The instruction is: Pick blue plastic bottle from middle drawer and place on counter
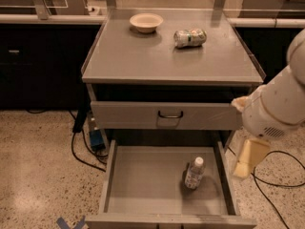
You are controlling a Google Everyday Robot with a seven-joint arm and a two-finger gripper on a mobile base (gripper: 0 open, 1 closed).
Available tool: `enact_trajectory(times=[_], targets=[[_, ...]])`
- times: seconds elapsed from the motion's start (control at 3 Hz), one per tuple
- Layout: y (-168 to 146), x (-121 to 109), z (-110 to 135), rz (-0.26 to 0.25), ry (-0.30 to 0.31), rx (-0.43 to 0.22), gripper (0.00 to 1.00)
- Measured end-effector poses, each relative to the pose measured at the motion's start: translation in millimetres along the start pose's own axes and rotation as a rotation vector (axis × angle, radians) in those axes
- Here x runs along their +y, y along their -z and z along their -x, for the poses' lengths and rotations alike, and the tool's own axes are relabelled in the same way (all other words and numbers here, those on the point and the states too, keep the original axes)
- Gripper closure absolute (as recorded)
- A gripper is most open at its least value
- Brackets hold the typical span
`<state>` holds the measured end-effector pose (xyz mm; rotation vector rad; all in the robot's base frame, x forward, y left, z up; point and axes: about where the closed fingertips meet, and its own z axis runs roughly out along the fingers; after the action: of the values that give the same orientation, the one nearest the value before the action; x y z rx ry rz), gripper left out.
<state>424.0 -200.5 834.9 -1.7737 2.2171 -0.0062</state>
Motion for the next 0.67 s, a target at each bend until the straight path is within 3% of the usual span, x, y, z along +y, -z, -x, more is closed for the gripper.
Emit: enact_trajectory(times=[0.67], targets=[[-82.9, 18.8, 0.3, 0.1, 0.053, 0.005, 0.0]])
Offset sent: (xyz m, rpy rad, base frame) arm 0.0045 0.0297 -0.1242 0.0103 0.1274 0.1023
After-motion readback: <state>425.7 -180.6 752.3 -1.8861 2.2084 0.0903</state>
